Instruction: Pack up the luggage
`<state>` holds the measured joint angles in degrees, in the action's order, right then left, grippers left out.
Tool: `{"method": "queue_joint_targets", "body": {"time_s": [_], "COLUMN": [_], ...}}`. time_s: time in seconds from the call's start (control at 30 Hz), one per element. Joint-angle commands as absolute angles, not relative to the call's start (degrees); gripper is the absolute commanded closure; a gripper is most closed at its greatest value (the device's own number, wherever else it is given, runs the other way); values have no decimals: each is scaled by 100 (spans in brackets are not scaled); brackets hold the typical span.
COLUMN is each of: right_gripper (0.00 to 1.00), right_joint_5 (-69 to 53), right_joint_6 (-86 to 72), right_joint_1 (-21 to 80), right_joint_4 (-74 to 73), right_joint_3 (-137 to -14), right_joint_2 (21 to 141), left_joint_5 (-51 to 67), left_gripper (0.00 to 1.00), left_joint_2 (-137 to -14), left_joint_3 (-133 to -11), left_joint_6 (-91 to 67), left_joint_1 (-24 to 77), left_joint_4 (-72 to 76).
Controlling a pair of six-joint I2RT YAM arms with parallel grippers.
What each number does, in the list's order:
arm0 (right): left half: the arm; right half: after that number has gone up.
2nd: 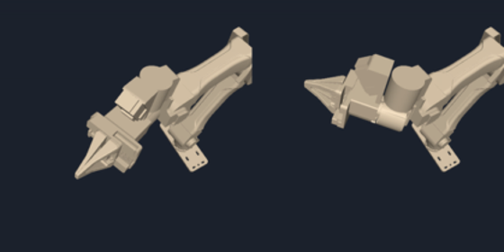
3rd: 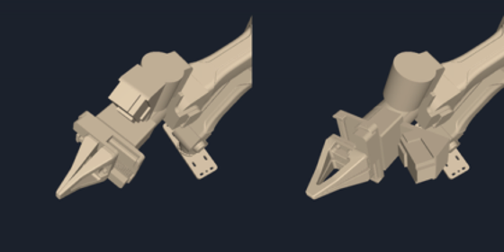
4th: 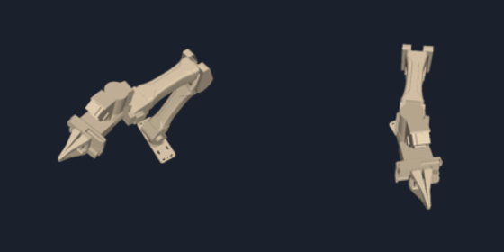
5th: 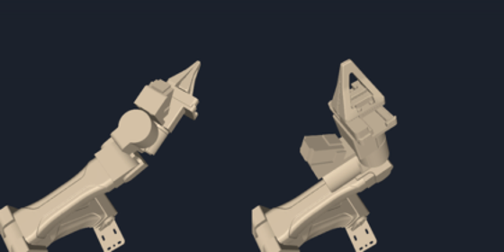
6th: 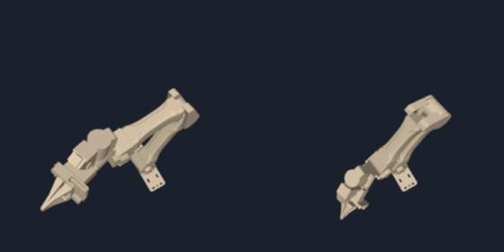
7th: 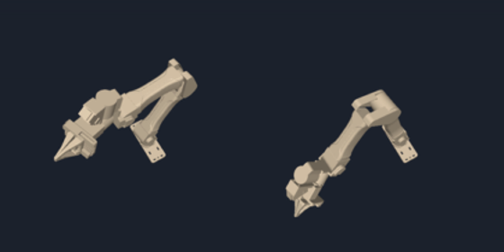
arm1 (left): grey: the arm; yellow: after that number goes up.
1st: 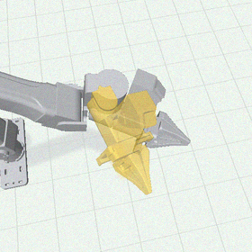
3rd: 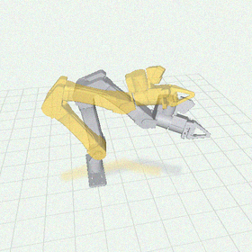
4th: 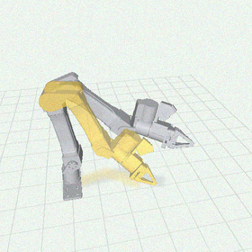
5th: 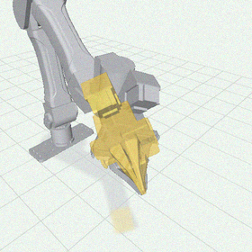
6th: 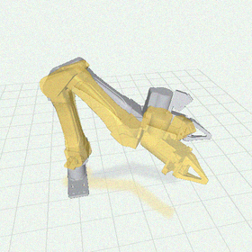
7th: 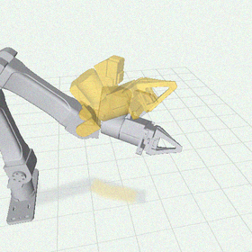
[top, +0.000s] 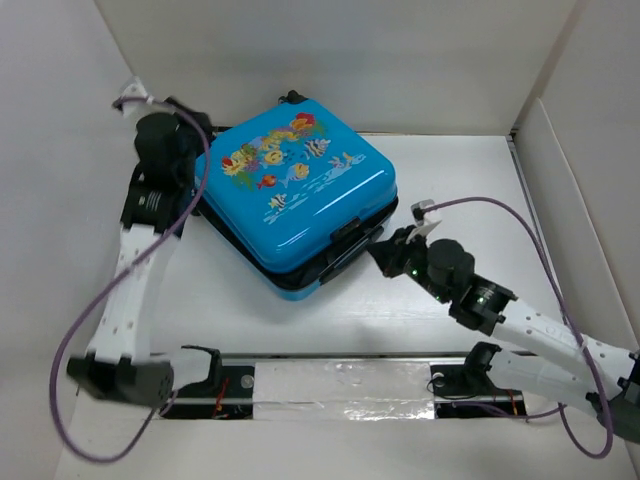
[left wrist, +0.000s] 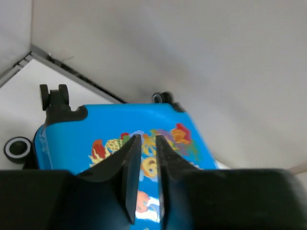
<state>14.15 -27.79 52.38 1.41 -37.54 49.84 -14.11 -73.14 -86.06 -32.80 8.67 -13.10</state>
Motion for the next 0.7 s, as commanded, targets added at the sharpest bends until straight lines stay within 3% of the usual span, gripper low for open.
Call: {"method": "queue_joint_targets", "body": {"time_s": [0.0, 0.07, 0.27, 0.43, 0.67], "right_gripper": [96, 100, 100, 93, 86], "right_joint_5": [1153, 392, -1078, -1679, -2653], "right_joint_6": [-2277, -2136, -2223, -2171, -2513], "right_joint_1": [4397, 3519, 1533, 959, 686], "right_joint_4": [44, 262, 764, 870, 1185], "right_joint_3": [-4104, -4166, -4912, -5826, -6723], "right_joint_2": [4887, 4991, 6053, 7855, 9805], "left_joint_5": [-2299, -2609, -2725, -1900, -1951], "left_gripper": [88, 100, 100, 96, 94], "left_joint_2": [-6172, -5690, -5169, -5089, -5432], "left_joint_3": [-7713, -7271, -6048, -4968, -4220], "left_joint_6": [-3190, -3286, -4487, -5352, -5906], "left_joint_1": [967, 861, 861, 861, 861], "left_joint_4": [-1107, -1308, -2872, -3226, -3200]}}
